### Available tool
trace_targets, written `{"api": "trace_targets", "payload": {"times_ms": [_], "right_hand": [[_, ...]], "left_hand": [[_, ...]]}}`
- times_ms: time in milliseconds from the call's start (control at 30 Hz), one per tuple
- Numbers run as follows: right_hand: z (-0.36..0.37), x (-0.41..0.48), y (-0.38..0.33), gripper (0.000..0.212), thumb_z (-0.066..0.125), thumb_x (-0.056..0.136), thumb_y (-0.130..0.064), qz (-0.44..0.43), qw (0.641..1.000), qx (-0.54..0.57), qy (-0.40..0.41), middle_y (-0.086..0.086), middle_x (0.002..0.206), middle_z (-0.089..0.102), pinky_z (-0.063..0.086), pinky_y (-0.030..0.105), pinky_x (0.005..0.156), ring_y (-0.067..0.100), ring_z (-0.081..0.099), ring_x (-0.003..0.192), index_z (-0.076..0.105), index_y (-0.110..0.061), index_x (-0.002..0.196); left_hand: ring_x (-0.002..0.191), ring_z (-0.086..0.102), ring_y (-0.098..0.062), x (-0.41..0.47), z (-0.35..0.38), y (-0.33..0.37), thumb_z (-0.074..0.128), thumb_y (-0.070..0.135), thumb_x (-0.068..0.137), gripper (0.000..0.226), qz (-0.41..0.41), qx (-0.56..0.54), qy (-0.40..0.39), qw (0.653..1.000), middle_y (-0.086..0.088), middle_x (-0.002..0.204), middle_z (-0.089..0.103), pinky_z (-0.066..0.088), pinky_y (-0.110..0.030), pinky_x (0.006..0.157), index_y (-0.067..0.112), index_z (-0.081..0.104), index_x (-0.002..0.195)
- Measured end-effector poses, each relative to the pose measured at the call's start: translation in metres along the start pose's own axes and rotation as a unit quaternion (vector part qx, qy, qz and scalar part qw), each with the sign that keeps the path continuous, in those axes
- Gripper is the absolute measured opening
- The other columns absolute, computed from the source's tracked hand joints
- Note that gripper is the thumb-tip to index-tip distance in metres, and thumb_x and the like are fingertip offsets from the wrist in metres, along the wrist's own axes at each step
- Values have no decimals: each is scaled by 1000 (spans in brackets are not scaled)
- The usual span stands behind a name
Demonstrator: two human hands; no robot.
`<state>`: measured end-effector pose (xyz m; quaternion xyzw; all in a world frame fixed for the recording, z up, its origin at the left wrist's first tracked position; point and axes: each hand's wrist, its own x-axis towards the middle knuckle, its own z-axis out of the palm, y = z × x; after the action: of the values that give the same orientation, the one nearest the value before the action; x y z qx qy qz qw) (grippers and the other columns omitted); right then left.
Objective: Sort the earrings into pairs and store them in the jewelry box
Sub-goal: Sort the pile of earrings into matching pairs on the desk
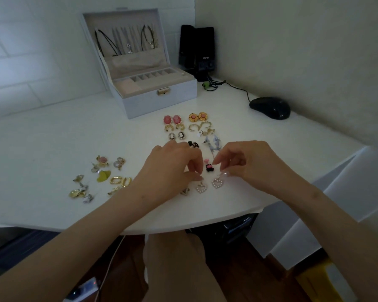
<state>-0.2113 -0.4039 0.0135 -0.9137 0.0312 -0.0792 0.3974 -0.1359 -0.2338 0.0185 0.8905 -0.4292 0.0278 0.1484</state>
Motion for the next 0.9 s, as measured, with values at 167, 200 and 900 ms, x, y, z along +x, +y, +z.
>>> {"api": "trace_targets", "payload": {"times_ms": [167, 200, 900], "right_hand": [[6, 2, 0, 27, 73, 71, 2, 2, 1000, -3, -13, -9, 70, 64, 43, 5, 62, -4, 58, 65, 69, -24, 76], [7, 2, 0, 28, 73, 71, 4, 0, 1000, -1, -12, -9, 69, 64, 42, 5, 61, -4, 57, 64, 68, -24, 75], [16, 13, -21, 7, 71, 79, -13, -32, 998, 47, 22, -5, 73, 70, 53, 15, 67, 5, 65, 66, 71, -20, 82]], "left_hand": [[84, 43, -7, 0, 6, 3, 66, 36, 81, 13, 11, 12, -18, 1000, 17, 81, 45, 32, -24, 74, 35, 53, 80], [84, 43, -7, 0, 7, 4, 66, 37, 81, 16, 12, 12, -14, 1000, 17, 81, 46, 33, -24, 74, 36, 51, 79], [73, 45, 3, -23, -11, -31, 62, 39, 82, 10, -39, -37, 74, 996, 21, 76, 50, 31, -12, 64, 33, 54, 79]]}}
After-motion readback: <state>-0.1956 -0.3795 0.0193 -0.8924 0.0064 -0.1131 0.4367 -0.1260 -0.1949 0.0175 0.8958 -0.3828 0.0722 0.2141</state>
